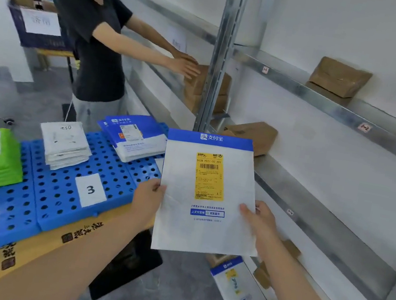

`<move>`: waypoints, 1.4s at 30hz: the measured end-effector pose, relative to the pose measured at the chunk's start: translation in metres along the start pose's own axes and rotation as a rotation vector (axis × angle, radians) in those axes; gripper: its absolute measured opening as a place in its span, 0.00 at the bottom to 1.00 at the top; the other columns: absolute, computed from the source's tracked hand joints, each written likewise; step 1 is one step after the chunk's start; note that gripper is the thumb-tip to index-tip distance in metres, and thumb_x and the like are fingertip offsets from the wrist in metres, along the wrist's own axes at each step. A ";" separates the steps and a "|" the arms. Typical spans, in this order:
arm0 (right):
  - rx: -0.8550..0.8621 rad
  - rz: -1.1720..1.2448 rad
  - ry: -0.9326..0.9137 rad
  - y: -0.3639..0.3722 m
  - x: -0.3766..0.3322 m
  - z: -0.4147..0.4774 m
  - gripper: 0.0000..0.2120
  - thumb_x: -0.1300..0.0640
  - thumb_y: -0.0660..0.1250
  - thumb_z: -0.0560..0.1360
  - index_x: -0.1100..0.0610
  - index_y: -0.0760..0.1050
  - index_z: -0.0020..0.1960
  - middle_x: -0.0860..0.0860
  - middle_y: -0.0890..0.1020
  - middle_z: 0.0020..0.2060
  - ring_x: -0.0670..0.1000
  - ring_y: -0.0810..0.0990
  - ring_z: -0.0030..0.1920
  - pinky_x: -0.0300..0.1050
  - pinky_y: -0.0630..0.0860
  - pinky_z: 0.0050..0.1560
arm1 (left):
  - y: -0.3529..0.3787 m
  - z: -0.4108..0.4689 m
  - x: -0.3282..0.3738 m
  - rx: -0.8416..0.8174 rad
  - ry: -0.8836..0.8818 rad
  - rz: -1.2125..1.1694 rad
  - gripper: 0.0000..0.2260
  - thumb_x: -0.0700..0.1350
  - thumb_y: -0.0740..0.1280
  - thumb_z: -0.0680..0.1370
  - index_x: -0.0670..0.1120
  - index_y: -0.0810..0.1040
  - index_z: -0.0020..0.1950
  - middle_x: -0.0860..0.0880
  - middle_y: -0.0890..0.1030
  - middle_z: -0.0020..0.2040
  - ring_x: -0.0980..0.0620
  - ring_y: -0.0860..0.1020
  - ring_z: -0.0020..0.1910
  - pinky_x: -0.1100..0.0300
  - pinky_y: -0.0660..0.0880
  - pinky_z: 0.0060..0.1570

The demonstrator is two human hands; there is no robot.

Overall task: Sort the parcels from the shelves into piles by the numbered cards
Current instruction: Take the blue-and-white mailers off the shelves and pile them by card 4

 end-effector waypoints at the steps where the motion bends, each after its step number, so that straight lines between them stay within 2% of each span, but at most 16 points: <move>1: -0.018 -0.003 0.002 0.013 -0.003 0.008 0.10 0.57 0.69 0.77 0.58 0.72 0.56 0.52 0.82 0.46 0.51 0.81 0.42 0.44 0.76 0.37 | -0.009 0.011 -0.005 0.019 -0.018 0.012 0.09 0.42 0.63 0.79 0.40 0.80 0.43 0.42 0.83 0.43 0.45 0.80 0.44 0.49 0.77 0.48; 5: -0.055 -0.066 -0.013 0.068 -0.017 0.046 0.08 0.56 0.66 0.79 0.58 0.72 0.55 0.53 0.81 0.47 0.51 0.80 0.42 0.43 0.74 0.37 | -0.041 0.057 -0.020 0.073 -0.084 -0.026 0.09 0.41 0.65 0.78 0.46 0.77 0.38 0.43 0.80 0.39 0.45 0.78 0.41 0.52 0.76 0.45; 8: -0.077 -0.105 -0.022 0.106 -0.032 0.077 0.06 0.56 0.65 0.79 0.58 0.73 0.53 0.53 0.81 0.46 0.51 0.79 0.42 0.42 0.72 0.36 | -0.059 0.093 -0.022 0.115 -0.105 -0.042 0.10 0.41 0.64 0.79 0.48 0.78 0.39 0.44 0.82 0.43 0.47 0.79 0.43 0.48 0.78 0.49; 11: -0.089 -0.095 -0.027 0.142 -0.046 0.109 0.05 0.58 0.66 0.78 0.59 0.74 0.52 0.54 0.81 0.46 0.51 0.79 0.41 0.42 0.73 0.36 | -0.077 0.133 -0.024 0.144 -0.095 -0.027 0.08 0.41 0.64 0.79 0.46 0.80 0.42 0.40 0.83 0.44 0.46 0.79 0.43 0.46 0.78 0.47; 13: -0.107 -0.099 -0.025 0.164 -0.056 0.128 0.05 0.58 0.66 0.78 0.58 0.73 0.52 0.54 0.81 0.46 0.51 0.80 0.41 0.43 0.74 0.37 | -0.088 0.159 -0.025 0.149 -0.087 -0.017 0.09 0.41 0.64 0.79 0.43 0.81 0.42 0.39 0.83 0.43 0.45 0.78 0.40 0.48 0.78 0.43; 17: -0.114 -0.130 -0.034 0.204 -0.070 0.169 0.07 0.57 0.66 0.78 0.60 0.73 0.53 0.53 0.81 0.45 0.51 0.79 0.41 0.44 0.75 0.38 | -0.106 0.205 -0.029 0.149 -0.086 -0.033 0.10 0.41 0.63 0.80 0.41 0.83 0.51 0.44 0.84 0.43 0.46 0.79 0.41 0.51 0.78 0.43; 20: -0.116 -0.151 -0.046 0.231 -0.077 0.193 0.06 0.58 0.66 0.78 0.60 0.73 0.53 0.52 0.80 0.44 0.50 0.79 0.40 0.43 0.75 0.37 | -0.116 0.231 -0.031 0.159 -0.092 -0.097 0.09 0.41 0.63 0.80 0.43 0.83 0.49 0.46 0.83 0.42 0.51 0.77 0.37 0.59 0.74 0.38; 23: -0.128 -0.171 -0.041 0.252 -0.080 0.213 0.05 0.57 0.66 0.78 0.58 0.73 0.51 0.54 0.81 0.46 0.54 0.80 0.43 0.49 0.78 0.43 | -0.123 0.248 -0.034 0.191 -0.100 -0.115 0.09 0.40 0.63 0.80 0.44 0.83 0.47 0.46 0.82 0.39 0.52 0.75 0.34 0.59 0.72 0.36; 25: -0.143 -0.194 -0.046 0.265 -0.082 0.229 0.06 0.58 0.66 0.78 0.59 0.73 0.52 0.55 0.81 0.47 0.54 0.80 0.44 0.48 0.78 0.43 | -0.126 0.260 -0.037 0.217 -0.116 -0.091 0.09 0.40 0.63 0.80 0.43 0.83 0.45 0.45 0.80 0.37 0.52 0.73 0.32 0.59 0.71 0.35; 27: -0.160 -0.217 -0.053 0.277 -0.085 0.246 0.06 0.58 0.66 0.78 0.60 0.73 0.53 0.55 0.80 0.46 0.53 0.79 0.43 0.47 0.77 0.40 | -0.127 0.273 -0.041 0.234 -0.133 -0.073 0.09 0.41 0.63 0.80 0.43 0.83 0.48 0.46 0.81 0.39 0.50 0.76 0.35 0.57 0.74 0.38; 29: -0.183 -0.235 -0.045 0.288 -0.082 0.264 0.07 0.57 0.66 0.78 0.60 0.74 0.53 0.55 0.81 0.48 0.54 0.80 0.44 0.51 0.78 0.45 | -0.126 0.284 -0.047 0.257 -0.164 -0.077 0.09 0.41 0.62 0.80 0.44 0.83 0.51 0.48 0.84 0.45 0.49 0.80 0.44 0.53 0.78 0.48; 31: -0.214 -0.242 -0.031 0.298 -0.077 0.279 0.07 0.57 0.66 0.78 0.60 0.74 0.53 0.56 0.81 0.49 0.55 0.81 0.46 0.53 0.79 0.49 | -0.126 0.291 -0.053 0.284 -0.198 -0.099 0.09 0.41 0.63 0.80 0.45 0.83 0.50 0.47 0.84 0.47 0.47 0.81 0.48 0.50 0.79 0.53; 35: -0.284 -0.274 0.005 0.320 -0.069 0.312 0.05 0.56 0.66 0.78 0.57 0.75 0.51 0.55 0.82 0.49 0.57 0.82 0.48 0.54 0.80 0.50 | -0.125 0.305 -0.062 0.344 -0.247 -0.118 0.09 0.40 0.63 0.79 0.47 0.82 0.45 0.47 0.84 0.45 0.48 0.81 0.46 0.49 0.78 0.52; 39: -0.372 -0.280 0.028 0.348 -0.067 0.346 0.03 0.57 0.67 0.77 0.56 0.75 0.49 0.56 0.82 0.49 0.58 0.82 0.49 0.59 0.79 0.54 | -0.127 0.325 -0.067 0.397 -0.306 -0.078 0.09 0.41 0.62 0.80 0.46 0.83 0.49 0.46 0.84 0.46 0.45 0.81 0.48 0.50 0.77 0.52; 42: -0.402 -0.278 0.035 0.366 -0.064 0.367 0.06 0.57 0.67 0.77 0.58 0.75 0.52 0.56 0.82 0.49 0.58 0.82 0.49 0.56 0.80 0.52 | -0.129 0.343 -0.075 0.405 -0.331 -0.049 0.10 0.41 0.61 0.80 0.44 0.83 0.48 0.43 0.84 0.47 0.42 0.81 0.49 0.46 0.77 0.54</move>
Point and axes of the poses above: each hand's wrist, its own z-axis towards the middle knuckle, its own y-axis out of the palm, x = y × z, the point moved 4 cm from there along z, towards the middle knuckle
